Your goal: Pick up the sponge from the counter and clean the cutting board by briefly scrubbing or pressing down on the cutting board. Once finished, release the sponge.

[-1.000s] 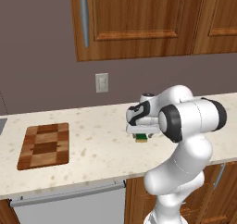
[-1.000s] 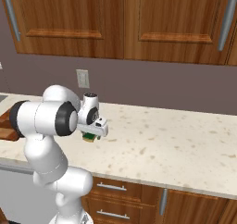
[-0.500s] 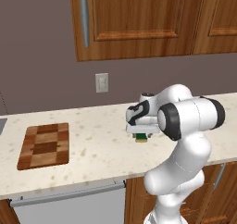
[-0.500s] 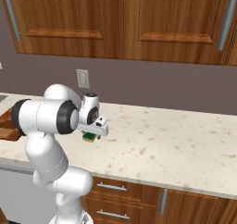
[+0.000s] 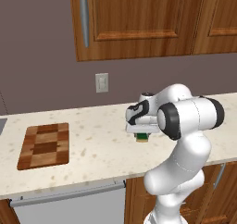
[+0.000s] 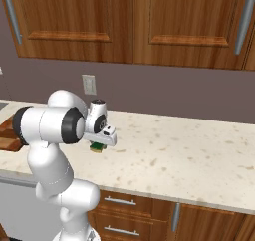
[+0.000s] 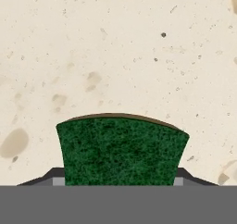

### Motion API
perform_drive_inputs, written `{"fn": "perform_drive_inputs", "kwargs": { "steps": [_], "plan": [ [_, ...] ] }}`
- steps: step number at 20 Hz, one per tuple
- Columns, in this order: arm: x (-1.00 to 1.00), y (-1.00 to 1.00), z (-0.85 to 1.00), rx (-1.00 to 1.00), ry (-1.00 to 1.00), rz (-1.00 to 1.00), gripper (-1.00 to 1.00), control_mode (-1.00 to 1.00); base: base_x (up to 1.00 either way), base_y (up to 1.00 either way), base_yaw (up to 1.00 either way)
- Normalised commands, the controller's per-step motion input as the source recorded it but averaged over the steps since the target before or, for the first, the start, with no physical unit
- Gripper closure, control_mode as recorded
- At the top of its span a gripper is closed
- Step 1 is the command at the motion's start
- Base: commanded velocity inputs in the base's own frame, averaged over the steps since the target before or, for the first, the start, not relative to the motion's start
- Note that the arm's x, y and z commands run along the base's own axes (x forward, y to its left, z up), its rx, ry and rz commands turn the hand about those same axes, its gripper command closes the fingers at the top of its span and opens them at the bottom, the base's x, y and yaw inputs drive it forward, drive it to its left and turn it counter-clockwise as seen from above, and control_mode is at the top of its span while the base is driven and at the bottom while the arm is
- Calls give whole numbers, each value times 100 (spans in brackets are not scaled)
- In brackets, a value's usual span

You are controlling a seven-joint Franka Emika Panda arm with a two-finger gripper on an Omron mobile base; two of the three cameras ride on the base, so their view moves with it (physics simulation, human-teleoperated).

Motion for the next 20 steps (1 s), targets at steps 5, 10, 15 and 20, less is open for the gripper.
{"fn": "perform_drive_inputs", "kwargs": {
  "steps": [5,10,15,20],
  "plan": [
    [0,2,0,0,0,0,100,-100,0,0,0],
    [0,28,2,0,0,2,100,-100,0,0,0],
    [-7,59,17,0,0,0,100,-100,0,0,0],
    [-9,60,33,0,0,3,100,-100,0,0,0]
  ]
}}
